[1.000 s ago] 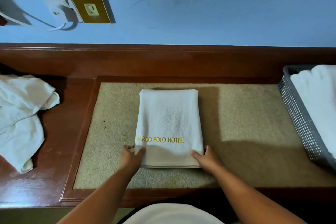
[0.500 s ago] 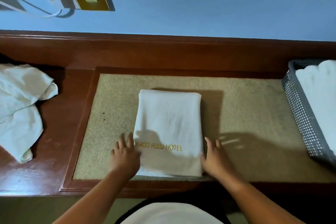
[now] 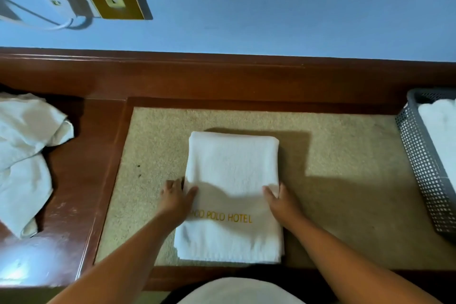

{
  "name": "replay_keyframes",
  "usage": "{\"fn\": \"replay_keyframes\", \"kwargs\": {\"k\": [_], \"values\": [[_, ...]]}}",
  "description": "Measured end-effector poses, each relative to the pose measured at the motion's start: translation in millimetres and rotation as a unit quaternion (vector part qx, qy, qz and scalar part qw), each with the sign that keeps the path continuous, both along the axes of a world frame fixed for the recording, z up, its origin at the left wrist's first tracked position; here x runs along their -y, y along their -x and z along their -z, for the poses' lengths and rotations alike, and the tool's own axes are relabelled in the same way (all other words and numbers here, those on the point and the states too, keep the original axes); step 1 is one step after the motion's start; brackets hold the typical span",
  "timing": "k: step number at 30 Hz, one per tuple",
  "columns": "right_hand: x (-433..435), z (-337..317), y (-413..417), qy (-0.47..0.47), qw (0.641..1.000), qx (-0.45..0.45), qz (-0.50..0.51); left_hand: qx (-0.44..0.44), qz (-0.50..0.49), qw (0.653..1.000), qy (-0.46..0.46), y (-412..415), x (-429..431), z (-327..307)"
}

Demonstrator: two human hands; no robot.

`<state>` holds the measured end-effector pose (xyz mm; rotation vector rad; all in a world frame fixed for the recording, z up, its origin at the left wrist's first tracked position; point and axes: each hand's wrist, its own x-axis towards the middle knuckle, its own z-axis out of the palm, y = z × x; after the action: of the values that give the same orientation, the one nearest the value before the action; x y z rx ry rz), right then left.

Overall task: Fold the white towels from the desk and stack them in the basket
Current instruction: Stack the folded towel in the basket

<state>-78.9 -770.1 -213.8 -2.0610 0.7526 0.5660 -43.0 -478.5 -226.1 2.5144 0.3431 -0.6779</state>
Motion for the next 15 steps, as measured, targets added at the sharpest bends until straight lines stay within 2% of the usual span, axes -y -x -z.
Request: {"fn": "replay_keyframes", "kwargs": {"k": [3,6,8,11,15], "values": [[-7,6,-11,-0.039,0.999,0.006,0.036,-0.043,-0.045,0.995,0.078,-13,17,6],[-11,-2,-13,-0.053,0.996,0.038,0.054,-0.054,-0.146,0.96,0.231,-19,25,-4],[-10,-12,-7,-0.094,0.991,0.065,0.071,-0.036,-0.184,0.938,0.291,-13,28,-17],[5,-28,7,-0.137,0.982,0.082,0.099,-0.042,-0.199,0.904,0.376,0,41,-51],[52,-67,32,-0.199,0.961,0.104,0.164,-0.068,-0.169,0.861,0.475,13,81,-99]]}}
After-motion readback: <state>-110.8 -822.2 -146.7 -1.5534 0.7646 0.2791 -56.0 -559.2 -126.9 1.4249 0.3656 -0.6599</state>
